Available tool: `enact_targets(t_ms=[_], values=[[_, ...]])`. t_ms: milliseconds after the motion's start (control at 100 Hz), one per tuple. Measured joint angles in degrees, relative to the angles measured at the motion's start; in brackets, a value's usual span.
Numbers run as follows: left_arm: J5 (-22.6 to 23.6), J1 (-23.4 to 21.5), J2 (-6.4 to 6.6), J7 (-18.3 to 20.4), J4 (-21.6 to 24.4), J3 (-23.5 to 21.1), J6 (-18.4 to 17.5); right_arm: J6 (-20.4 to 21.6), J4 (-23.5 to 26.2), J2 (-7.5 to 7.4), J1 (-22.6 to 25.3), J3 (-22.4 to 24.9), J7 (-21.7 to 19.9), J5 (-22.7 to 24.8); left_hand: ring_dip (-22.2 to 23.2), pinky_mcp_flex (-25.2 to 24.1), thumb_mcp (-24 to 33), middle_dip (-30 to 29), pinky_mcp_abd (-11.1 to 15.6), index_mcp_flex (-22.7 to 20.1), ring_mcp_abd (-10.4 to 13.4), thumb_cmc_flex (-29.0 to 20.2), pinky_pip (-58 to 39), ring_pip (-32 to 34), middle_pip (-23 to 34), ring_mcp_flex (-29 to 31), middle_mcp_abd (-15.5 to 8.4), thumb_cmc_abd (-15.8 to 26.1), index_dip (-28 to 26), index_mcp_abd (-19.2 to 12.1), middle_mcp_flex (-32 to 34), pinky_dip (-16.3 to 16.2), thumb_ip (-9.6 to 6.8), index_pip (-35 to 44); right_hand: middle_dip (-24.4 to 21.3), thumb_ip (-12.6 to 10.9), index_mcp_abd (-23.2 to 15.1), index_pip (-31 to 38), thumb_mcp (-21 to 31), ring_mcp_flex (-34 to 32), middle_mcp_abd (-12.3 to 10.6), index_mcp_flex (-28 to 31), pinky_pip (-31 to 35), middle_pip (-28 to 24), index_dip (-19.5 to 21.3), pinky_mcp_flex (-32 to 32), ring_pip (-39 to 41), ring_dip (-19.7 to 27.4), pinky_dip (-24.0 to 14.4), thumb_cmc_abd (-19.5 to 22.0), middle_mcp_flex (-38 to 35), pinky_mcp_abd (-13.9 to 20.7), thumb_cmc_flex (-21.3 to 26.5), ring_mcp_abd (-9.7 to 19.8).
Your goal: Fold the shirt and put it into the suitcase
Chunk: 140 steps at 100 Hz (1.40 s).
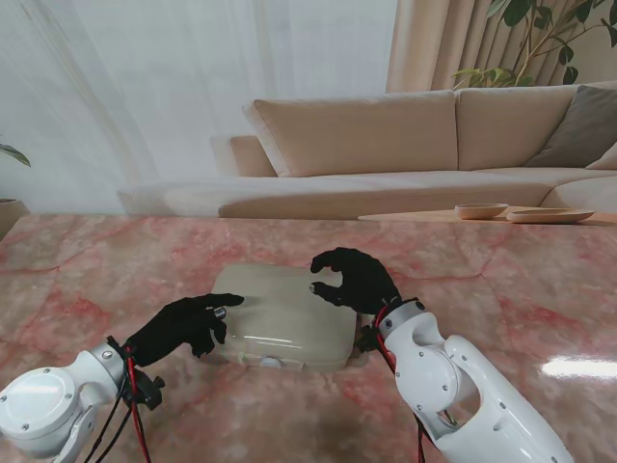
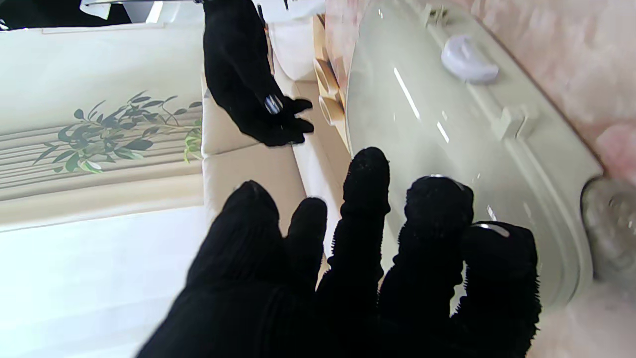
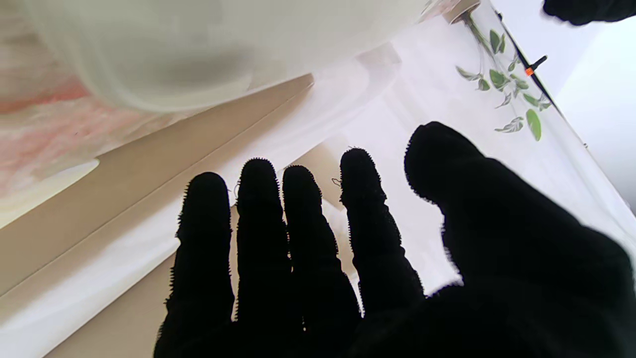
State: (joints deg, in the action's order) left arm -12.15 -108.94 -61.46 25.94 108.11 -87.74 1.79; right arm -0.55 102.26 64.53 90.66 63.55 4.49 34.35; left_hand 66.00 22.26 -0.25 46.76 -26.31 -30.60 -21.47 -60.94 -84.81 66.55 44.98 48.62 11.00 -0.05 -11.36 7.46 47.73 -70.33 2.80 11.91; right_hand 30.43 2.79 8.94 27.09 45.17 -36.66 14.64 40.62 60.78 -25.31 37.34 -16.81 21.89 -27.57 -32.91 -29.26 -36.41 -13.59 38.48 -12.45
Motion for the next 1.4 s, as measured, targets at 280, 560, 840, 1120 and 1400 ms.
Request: enact_targets(t_ms=[280,560,840,1120,1400], values=[[9.9,-0.2,-1.88,-14.6,1.3,-0.1,-4.7,-1.8,3.3,0.29,5.1,5.4,2.7,1.9,-4.9,-10.8,-0.1,-8.1,-0.2,-1.7,-2.2,4.0,9.6,-21.6,-15.7,-12.6,2.3,0.0,-4.1,2.1,-8.1,7.2,0.00,0.1,0.0,0.0,0.0,-0.7,-1.6,0.0,0.2,0.0,0.0,0.7,0.7,0.0,0.0,0.0,0.0,1.3,0.0,-0.1,0.0,-0.4],[17.7,3.8,-3.28,-22.8,-0.8,2.5,-6.3,-3.7,5.5,0.44,9.2,9.1,5.1,3.5,-24.2,-19.3,0.0,-19.5,-0.3,-2.2,-1.6,5.3,26.1,-43.5,-28.1,-23.4,3.4,0.0,-5.4,2.1,-16.8,22.6,0.00,0.6,0.0,0.0,0.0,-2.1,-3.4,0.0,0.3,0.6,-0.1,1.7,1.2,0.1,-1.4,0.0,0.1,2.5,0.0,-0.6,-0.6,-0.4],[27.9,5.6,-3.88,-28.8,-3.6,4.5,-6.2,-5.7,6.9,1.09,12.3,11.6,9.6,3.5,-34.1,-25.5,0.0,-24.6,2.9,-2.4,0.8,8.2,42.0,-53.5,-33.7,-31.2,3.4,0.0,-5.5,2.1,-23.3,30.6,0.00,-0.7,-0.2,-1.2,0.0,-2.8,-4.2,0.0,0.5,0.6,-0.8,2.8,1.8,0.2,-2.1,0.0,0.7,2.9,0.0,-0.8,-0.6,-0.5],[34.1,6.8,-3.99,-29.9,-6.6,5.0,-6.1,-6.6,6.7,1.69,13.9,12.3,12.6,2.7,-39.4,-27.1,-0.1,-26.9,4.2,-1.5,2.2,10.9,49.7,-56.8,-36.0,-32.8,3.4,0.0,-5.5,2.1,-24.5,34.3,0.00,-2.0,-0.3,-1.2,0.0,-3.2,-5.1,0.0,0.5,0.6,-1.4,3.5,2.3,0.2,-2.7,0.0,0.7,3.1,0.0,-1.3,-0.6,-0.7],[30.2,7.0,-4.26,-31.9,-8.0,5.9,-5.9,-6.9,5.7,2.35,15.4,12.8,14.9,1.6,-41.1,-27.2,-0.1,-28.2,4.4,-0.9,2.9,11.4,53.1,-57.6,-37.1,-35.6,3.4,0.0,-5.5,2.0,-24.9,36.3,0.00,-2.8,-0.3,-1.2,0.1,-3.6,-6.0,0.0,0.6,0.6,-1.4,3.6,2.3,0.3,-2.8,0.0,0.7,3.6,0.0,-1.3,-0.6,-1.0]])
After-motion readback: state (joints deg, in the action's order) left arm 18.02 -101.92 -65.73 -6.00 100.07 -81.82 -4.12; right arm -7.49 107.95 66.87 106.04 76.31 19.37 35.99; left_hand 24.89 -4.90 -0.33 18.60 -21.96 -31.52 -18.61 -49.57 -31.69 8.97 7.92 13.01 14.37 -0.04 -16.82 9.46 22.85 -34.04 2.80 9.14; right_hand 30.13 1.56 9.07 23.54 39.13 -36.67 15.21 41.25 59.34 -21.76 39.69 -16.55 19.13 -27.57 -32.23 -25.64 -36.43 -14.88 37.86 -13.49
